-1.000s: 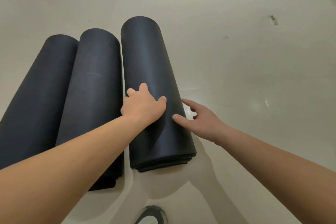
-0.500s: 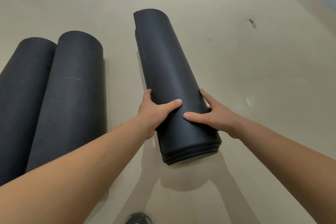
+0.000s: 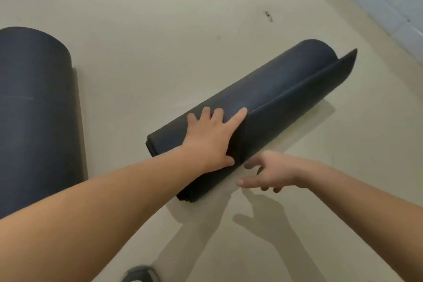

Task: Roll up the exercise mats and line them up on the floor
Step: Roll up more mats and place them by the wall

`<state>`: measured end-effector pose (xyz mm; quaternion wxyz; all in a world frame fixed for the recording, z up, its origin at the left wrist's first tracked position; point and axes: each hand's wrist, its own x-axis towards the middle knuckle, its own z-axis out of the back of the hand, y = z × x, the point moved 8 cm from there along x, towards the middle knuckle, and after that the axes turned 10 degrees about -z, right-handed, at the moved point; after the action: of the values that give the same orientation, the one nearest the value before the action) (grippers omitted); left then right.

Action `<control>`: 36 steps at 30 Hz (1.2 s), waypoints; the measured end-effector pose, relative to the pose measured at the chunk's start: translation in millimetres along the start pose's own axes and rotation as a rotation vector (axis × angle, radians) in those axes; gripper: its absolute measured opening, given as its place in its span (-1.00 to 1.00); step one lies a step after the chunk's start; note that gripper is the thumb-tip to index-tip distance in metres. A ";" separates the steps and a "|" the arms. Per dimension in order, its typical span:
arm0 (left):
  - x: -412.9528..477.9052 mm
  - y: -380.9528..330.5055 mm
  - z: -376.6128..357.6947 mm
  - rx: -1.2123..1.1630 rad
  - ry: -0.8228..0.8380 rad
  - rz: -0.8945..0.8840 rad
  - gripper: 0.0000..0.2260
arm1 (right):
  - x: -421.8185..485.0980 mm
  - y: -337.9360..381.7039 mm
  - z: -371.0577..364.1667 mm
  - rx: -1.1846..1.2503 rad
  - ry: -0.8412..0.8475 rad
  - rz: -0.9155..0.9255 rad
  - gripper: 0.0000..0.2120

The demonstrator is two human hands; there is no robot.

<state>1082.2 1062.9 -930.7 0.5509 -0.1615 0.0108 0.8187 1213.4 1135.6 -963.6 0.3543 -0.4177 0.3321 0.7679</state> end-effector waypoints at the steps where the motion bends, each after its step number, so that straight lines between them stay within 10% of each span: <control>1: -3.2 -7.5 -4.9 0.070 -0.003 -0.054 0.08 | -7.9 2.8 22.3 -0.044 -0.036 0.036 -0.30; 4: -17.9 -22.1 -19.1 0.240 -0.001 -0.189 0.03 | -40.7 25.6 80.7 0.070 -0.183 0.229 -0.59; 8: -49.4 -42.2 -38.9 0.377 0.029 -0.339 -0.34 | -32.8 45.7 89.3 -0.504 -0.572 0.280 0.09; 15: -72.9 -25.3 -58.4 0.514 -0.238 -0.475 -0.71 | -15.5 37.1 93.2 -0.692 -0.633 0.248 0.29; 23: -48.0 55.8 3.8 0.071 -0.103 -0.068 0.32 | -8.7 30.4 82.7 -0.771 -0.794 0.169 0.40; 29: -78.9 111.0 -6.3 -0.525 -0.242 0.503 0.40 | -25.6 12.4 30.5 -0.737 -0.970 0.278 0.40; 36: -83.0 92.7 -4.4 -0.450 -0.291 0.410 0.31 | -45.7 36.5 34.0 -0.757 -0.907 0.360 0.19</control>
<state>1027.7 951.0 -926.8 0.3212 -0.1550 -0.2166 0.9088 1187.8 1131.5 -901.0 0.1522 -0.0836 -0.0820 0.9814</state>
